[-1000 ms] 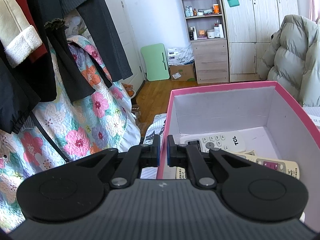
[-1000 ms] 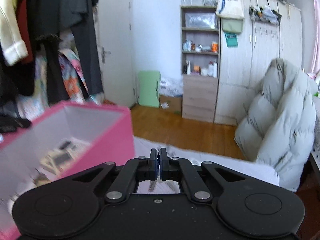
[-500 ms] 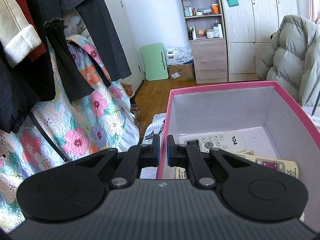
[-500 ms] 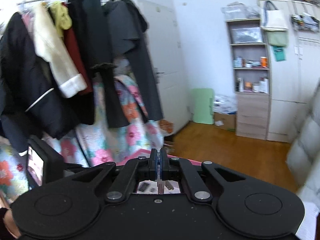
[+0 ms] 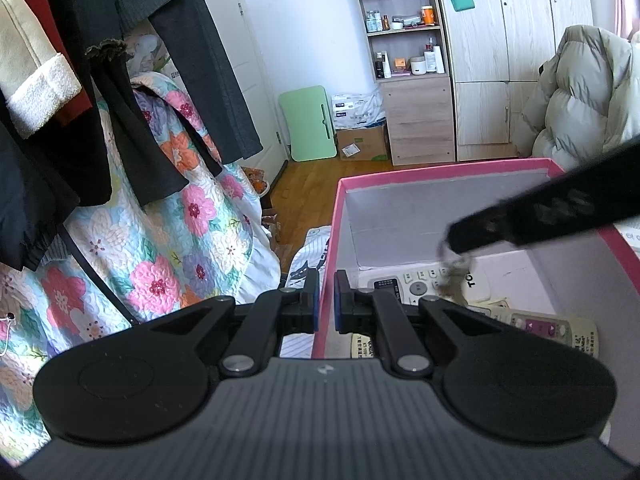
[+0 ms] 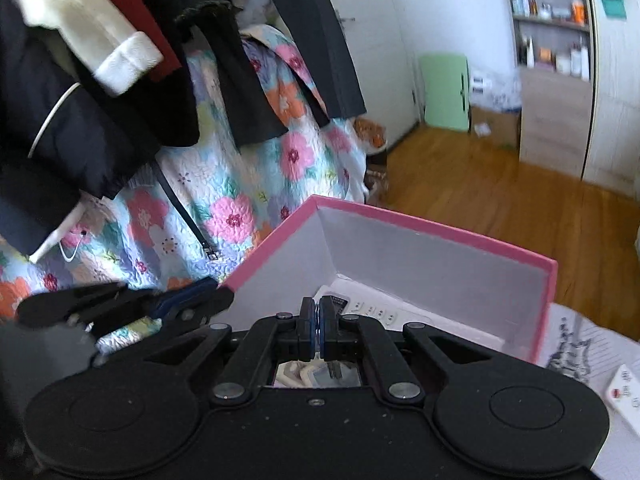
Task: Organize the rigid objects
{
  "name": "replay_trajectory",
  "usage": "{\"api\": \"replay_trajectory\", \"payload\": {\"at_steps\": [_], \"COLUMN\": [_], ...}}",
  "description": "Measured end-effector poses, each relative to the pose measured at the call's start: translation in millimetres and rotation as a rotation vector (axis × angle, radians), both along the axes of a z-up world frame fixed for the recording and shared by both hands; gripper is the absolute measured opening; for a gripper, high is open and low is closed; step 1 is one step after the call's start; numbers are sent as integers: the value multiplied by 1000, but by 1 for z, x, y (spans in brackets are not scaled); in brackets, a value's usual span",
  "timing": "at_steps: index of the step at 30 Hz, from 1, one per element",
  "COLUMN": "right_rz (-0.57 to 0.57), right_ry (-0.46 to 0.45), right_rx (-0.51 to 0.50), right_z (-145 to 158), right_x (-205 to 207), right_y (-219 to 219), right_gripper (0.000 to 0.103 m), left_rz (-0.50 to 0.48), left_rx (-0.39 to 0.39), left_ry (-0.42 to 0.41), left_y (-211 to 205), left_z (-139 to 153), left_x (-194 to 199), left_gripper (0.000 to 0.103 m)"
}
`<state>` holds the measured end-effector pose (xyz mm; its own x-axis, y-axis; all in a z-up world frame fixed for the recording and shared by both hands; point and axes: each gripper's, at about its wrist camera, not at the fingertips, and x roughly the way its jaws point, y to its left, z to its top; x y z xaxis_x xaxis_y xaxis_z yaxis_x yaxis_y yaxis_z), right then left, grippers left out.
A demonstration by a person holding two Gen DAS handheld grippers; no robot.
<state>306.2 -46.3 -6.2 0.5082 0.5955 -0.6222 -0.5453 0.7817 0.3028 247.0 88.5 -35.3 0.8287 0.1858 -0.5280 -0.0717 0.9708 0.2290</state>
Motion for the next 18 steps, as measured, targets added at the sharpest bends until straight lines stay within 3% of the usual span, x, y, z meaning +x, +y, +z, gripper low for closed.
{"api": "replay_trajectory", "payload": {"at_steps": [3,8,11,18], "right_rz": [-11,-55,-87,-192], "right_ry": [5,-30,-46,-90], "right_rx": [-29,-27,1,-20], "right_z": [-1,7,13,23], "right_x": [8,8,-1,-32], "right_y": [9,5,-12,-78], "right_gripper": [3,17,30,41], "left_rz": [0,4,6,10], "left_rx": [5,37,62,103], "left_ry": [1,11,23,60], "left_y": [-1,-6,-10,-16], "left_z": [0,-1,-1,-3], "left_x": [0,1,1,3], "left_gripper": [6,7,7,9]}}
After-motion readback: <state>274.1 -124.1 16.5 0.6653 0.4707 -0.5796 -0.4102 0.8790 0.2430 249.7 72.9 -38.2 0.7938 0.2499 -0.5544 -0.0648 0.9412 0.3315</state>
